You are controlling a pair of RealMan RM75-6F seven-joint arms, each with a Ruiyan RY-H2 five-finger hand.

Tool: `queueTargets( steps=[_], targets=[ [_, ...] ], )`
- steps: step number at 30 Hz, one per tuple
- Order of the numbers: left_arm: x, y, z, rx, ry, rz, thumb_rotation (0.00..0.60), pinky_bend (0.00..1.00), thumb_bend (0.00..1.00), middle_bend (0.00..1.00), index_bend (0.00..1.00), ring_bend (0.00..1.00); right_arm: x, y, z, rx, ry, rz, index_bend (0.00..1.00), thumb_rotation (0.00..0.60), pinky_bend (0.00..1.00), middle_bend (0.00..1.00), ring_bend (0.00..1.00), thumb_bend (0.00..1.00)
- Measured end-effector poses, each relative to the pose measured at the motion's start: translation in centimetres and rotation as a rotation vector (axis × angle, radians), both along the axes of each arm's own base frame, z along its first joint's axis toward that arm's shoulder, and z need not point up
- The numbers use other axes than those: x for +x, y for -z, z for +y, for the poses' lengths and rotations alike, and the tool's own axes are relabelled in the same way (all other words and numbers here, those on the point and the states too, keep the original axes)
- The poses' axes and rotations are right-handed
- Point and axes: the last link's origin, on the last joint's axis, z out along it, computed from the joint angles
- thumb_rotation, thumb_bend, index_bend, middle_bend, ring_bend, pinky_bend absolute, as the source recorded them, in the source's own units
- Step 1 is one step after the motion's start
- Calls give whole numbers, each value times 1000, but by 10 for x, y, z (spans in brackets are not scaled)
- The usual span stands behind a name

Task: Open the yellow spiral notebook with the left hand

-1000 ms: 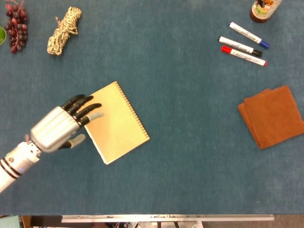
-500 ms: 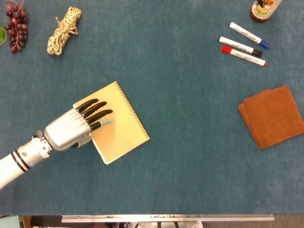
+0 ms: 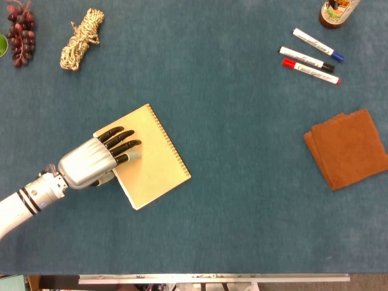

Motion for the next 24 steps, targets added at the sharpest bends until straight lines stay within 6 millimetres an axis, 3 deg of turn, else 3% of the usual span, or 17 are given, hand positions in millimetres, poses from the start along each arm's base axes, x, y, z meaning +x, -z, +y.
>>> queueTargets(
  steps=[8, 18, 24],
  targets=[
    [5, 7, 1, -21, -16, -15, 600, 120, 283, 138, 212, 50, -3, 0, 0, -4, 7, -2, 328, 600, 321, 282, 241, 245],
    [22, 15, 2, -80, -92, -135, 600, 118, 284, 150, 315, 50, -9, -3, 5, -25, 28, -10, 327, 600, 321, 282, 241, 245],
    [34, 23, -1, -137, -171, -209, 600, 87, 284, 152, 324, 38, -11, -4, 5, -35, 29, -14, 327, 600, 321, 282, 240, 245]
  ],
)
